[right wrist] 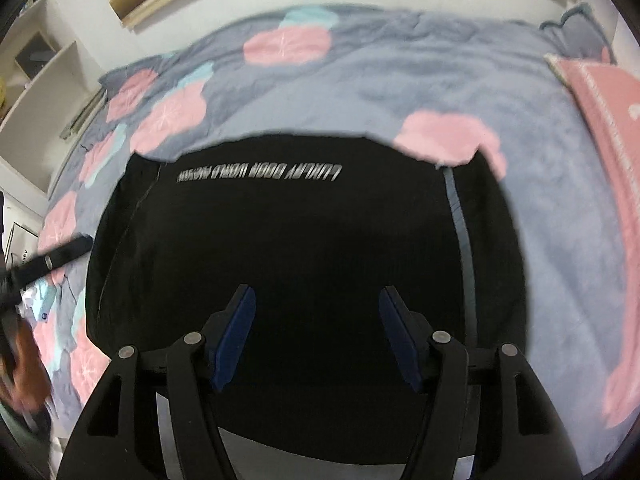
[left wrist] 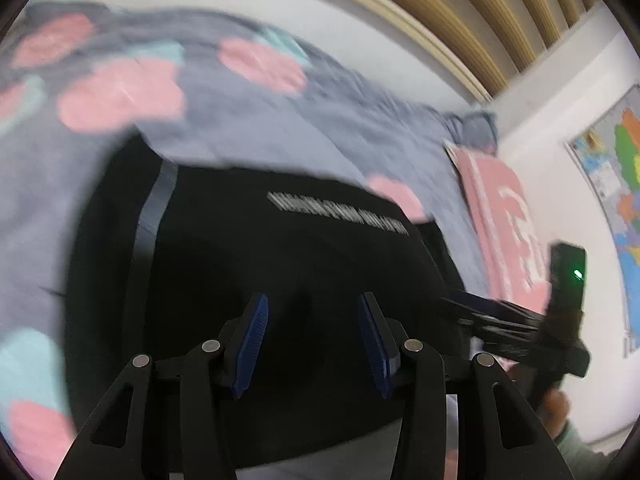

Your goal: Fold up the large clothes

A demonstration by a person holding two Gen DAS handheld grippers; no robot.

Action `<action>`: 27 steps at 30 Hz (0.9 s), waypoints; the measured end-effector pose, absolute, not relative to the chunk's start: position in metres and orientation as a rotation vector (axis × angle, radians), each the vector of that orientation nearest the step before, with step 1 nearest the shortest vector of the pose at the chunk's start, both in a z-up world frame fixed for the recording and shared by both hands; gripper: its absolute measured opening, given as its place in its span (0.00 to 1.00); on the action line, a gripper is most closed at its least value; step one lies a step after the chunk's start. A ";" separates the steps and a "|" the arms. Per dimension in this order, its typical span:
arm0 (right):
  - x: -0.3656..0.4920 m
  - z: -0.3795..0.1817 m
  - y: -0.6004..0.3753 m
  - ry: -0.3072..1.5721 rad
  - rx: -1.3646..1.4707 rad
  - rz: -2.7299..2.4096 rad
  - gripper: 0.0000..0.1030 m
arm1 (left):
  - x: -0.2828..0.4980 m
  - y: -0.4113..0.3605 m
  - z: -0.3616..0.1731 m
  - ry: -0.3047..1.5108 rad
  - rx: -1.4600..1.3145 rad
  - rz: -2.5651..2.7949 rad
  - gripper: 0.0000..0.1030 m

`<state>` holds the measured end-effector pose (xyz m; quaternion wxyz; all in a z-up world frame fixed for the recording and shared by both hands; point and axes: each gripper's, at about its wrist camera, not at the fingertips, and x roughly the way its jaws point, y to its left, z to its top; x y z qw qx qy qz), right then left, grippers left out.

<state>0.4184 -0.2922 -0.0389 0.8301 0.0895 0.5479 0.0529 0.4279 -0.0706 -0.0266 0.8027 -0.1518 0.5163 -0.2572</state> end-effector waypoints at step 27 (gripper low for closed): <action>0.503 -0.089 -0.273 1.158 0.076 0.078 0.69 | 0.452 -0.111 -0.083 1.136 -0.226 -0.343 0.46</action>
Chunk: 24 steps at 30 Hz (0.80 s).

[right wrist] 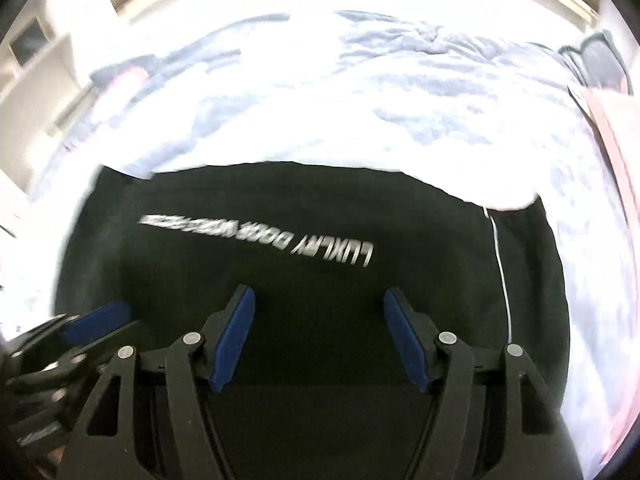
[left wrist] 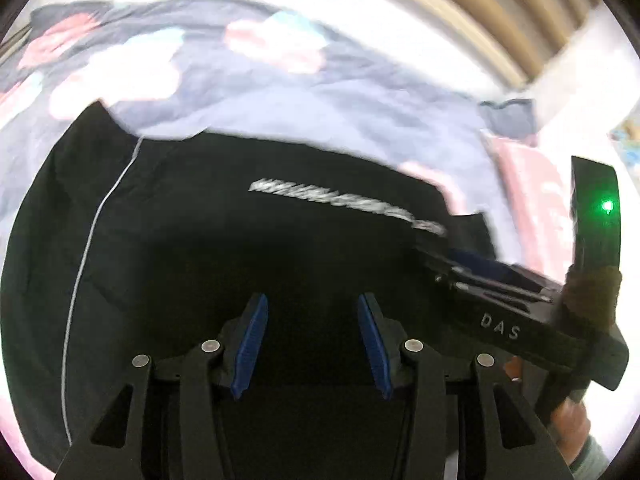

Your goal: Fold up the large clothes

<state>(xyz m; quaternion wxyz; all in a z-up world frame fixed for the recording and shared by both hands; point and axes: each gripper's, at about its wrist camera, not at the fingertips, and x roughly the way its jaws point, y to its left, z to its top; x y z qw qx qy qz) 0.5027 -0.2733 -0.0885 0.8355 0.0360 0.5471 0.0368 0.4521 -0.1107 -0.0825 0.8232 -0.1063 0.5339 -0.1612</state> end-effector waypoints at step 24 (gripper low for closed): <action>0.384 -0.114 -0.273 1.326 0.108 0.130 0.71 | 0.362 -0.065 -0.113 1.268 -0.148 -0.401 0.46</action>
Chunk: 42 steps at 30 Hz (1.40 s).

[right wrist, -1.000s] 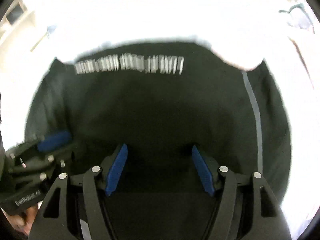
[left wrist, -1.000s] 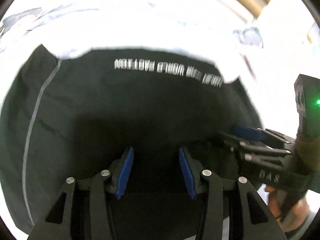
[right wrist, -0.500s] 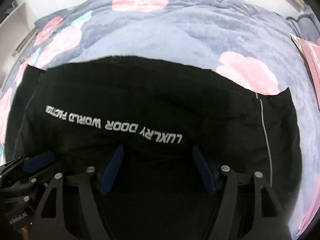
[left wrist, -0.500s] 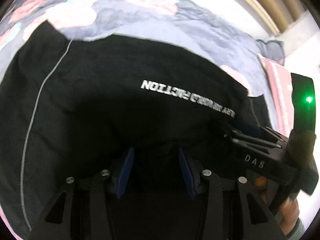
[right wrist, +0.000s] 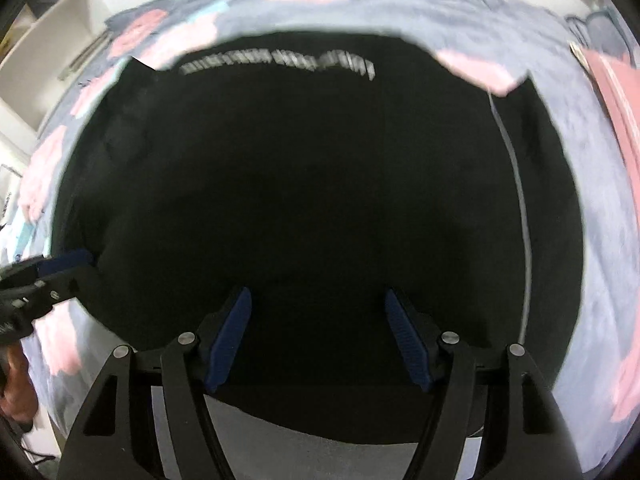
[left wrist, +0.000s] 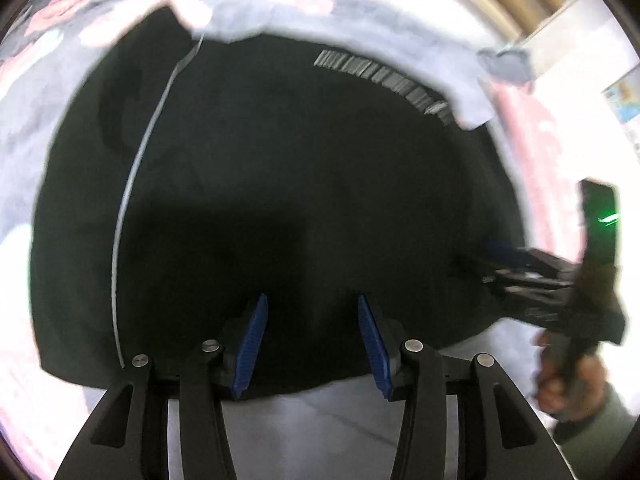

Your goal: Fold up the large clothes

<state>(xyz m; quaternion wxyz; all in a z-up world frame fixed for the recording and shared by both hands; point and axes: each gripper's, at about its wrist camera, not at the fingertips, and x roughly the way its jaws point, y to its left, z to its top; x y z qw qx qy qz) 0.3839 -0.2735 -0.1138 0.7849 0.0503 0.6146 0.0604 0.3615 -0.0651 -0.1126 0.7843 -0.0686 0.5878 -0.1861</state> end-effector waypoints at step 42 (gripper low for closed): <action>0.400 -0.110 -0.523 1.319 0.542 -0.023 0.75 | 0.457 0.120 -0.129 1.266 -0.681 -0.306 0.58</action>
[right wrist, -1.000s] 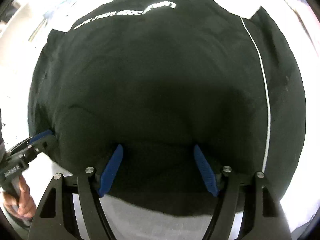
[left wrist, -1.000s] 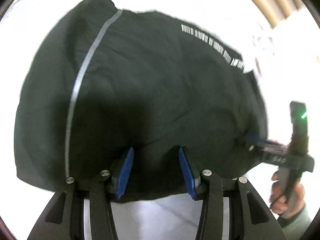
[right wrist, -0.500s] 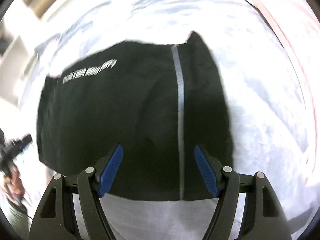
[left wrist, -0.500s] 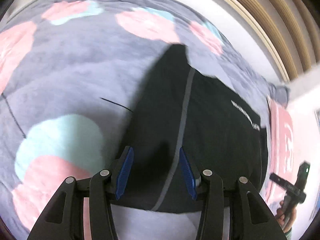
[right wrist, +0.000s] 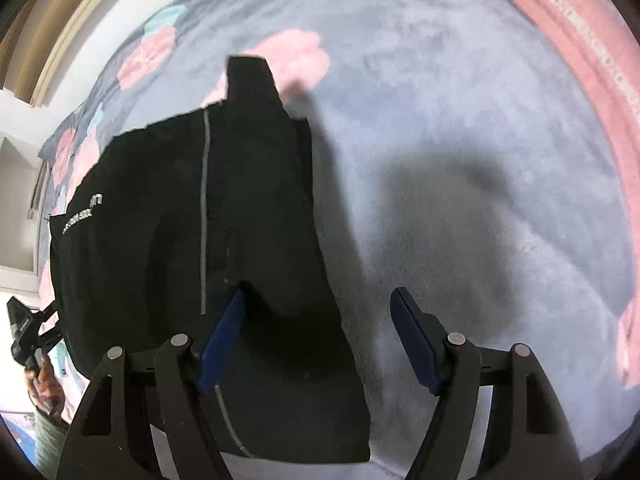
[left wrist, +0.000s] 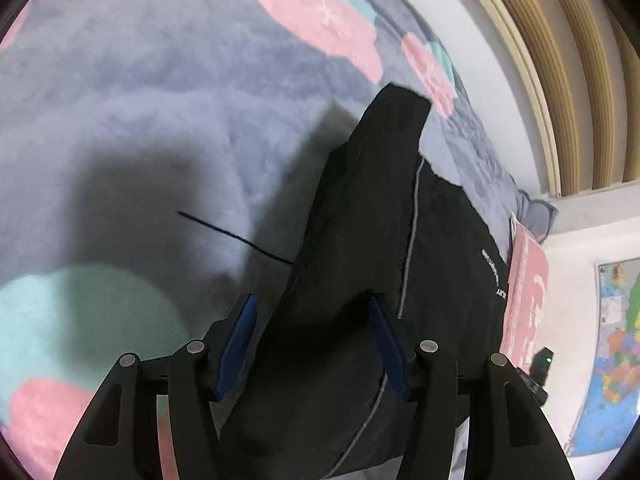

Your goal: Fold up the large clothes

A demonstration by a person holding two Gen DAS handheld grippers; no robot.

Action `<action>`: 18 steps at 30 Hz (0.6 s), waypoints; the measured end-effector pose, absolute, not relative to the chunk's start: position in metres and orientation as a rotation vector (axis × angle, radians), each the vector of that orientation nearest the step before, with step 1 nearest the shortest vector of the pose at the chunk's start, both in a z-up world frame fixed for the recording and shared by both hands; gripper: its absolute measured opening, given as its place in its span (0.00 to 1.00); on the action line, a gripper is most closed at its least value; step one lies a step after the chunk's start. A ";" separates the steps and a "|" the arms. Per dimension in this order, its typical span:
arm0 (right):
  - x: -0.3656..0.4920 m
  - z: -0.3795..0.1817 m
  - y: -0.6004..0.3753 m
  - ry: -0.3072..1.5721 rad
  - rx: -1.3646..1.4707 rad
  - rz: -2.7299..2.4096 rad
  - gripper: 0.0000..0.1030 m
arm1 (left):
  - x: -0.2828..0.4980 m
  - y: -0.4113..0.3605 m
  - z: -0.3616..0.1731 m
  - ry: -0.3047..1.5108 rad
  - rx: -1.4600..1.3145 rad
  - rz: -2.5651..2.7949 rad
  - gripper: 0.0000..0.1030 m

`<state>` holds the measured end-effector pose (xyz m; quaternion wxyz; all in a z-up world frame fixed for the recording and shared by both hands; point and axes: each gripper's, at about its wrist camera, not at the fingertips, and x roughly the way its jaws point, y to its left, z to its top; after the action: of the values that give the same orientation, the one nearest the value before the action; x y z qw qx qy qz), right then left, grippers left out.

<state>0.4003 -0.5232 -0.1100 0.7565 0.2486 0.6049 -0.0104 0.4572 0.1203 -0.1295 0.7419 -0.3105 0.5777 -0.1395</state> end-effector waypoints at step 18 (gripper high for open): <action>0.430 -0.160 -0.526 1.324 0.749 0.229 0.79 | 0.489 0.081 -0.174 1.371 -0.779 -0.510 0.60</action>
<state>0.4303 -0.5263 -0.1598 0.7186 0.3387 0.5985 0.1038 0.4893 0.0814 -0.1739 0.6759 -0.3465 0.6097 -0.2266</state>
